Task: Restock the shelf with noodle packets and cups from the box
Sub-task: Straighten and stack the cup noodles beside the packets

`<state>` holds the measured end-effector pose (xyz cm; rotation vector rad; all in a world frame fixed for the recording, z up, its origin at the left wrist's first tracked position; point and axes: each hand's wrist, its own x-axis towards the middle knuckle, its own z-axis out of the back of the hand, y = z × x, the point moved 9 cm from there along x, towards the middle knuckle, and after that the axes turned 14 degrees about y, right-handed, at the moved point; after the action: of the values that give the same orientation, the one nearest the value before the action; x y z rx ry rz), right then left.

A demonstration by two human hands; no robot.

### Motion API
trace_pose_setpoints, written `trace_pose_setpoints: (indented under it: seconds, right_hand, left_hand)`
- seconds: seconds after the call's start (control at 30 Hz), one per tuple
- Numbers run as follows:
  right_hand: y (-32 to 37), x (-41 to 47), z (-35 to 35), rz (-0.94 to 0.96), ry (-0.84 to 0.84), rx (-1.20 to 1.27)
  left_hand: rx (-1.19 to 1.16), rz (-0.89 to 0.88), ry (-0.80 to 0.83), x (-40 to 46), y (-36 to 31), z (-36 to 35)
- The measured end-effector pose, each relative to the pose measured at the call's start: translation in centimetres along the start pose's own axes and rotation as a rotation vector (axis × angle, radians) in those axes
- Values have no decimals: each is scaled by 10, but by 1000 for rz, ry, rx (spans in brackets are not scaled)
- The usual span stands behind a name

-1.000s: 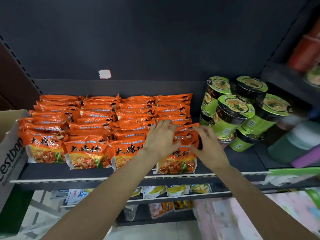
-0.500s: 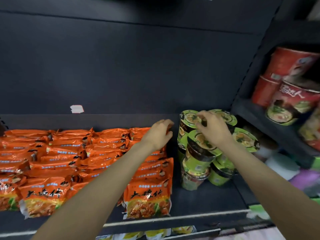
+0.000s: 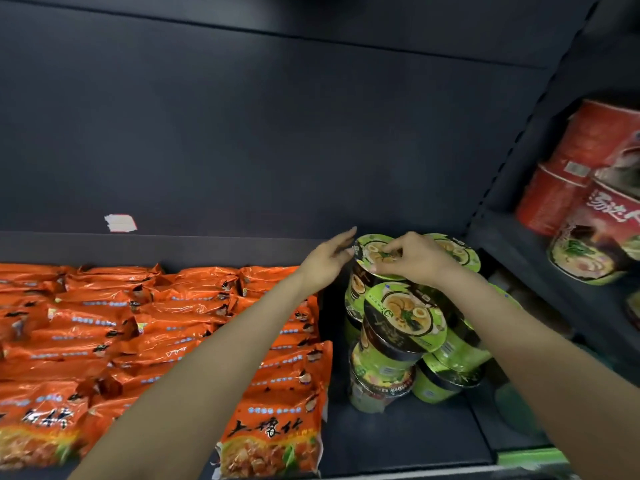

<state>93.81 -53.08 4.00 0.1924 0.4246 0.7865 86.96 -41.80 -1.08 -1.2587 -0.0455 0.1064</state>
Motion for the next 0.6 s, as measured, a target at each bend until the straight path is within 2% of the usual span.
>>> trace_pose_setpoints:
  seconds: [0.13,0.4,0.6]
  right_hand:
    - [0,1,0,9,45,34]
    - [2,6,-5,2,-19,19]
    - [1,10,-7,62,103,90]
  left_hand:
    - [118,6,51,9,-2,-1]
    - [11,50,14,10,8,2]
    - [3,35,-35,5,13,10]
